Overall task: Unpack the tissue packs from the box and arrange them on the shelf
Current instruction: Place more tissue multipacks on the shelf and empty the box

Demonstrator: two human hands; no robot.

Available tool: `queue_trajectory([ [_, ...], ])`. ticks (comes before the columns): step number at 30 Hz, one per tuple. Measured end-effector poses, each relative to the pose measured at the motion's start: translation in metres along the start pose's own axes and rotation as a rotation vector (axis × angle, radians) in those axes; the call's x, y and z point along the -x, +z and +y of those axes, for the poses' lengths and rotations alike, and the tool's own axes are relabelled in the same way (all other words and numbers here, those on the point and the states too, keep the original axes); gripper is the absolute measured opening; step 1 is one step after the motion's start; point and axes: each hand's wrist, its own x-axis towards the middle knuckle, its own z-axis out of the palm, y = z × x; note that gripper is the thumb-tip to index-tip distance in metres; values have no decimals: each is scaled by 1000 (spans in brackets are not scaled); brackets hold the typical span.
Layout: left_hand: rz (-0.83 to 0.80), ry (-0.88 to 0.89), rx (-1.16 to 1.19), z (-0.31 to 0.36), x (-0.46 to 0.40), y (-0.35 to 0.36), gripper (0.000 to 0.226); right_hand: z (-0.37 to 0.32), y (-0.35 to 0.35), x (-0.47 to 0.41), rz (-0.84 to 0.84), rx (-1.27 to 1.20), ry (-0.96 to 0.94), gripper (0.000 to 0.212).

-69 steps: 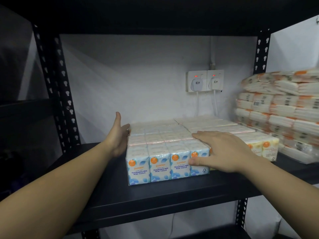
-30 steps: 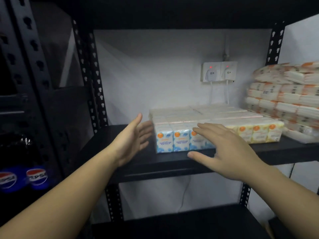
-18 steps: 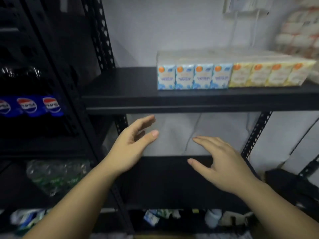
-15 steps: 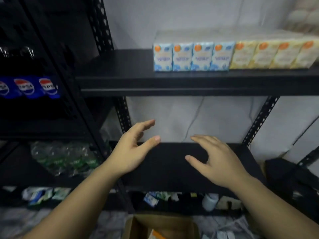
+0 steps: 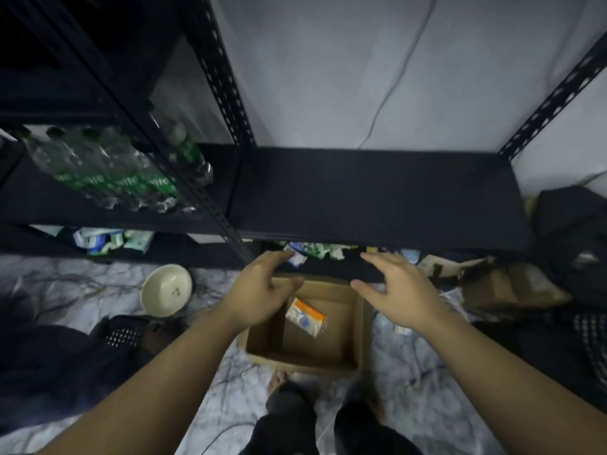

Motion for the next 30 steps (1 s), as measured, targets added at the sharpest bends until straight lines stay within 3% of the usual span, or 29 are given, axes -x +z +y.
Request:
queue_trajectory([
  [6,-182,-139,-37,-113,-23,89,48,52,127,-13,-150,-43,188,70],
  [11,-299,-204,-34,-220,-62,180,48,95,255,-35,-246,-92,376,60],
  [13,-328,-234,-35,-260,-83,218,46,116,303,-47,-191,-49,384,54],
  [15,-359,-237,-50,-296,-105,254,45,141,342,-56,4,-2,368,51],
  [19,-402,-217,-42,-360,-150,330,54,192,386,-74,227,79,375,74],
  [24,-479,-152,-72,-428,-194,429,69,229,431,-82,178,104,332,89],
  [27,-494,-39,-210,-461,-218,480,68,237,446,-78,159,83,331,97],
  [30,-550,66,-417,-486,-235,516,87,240,455,-80,161,97,321,100],
])
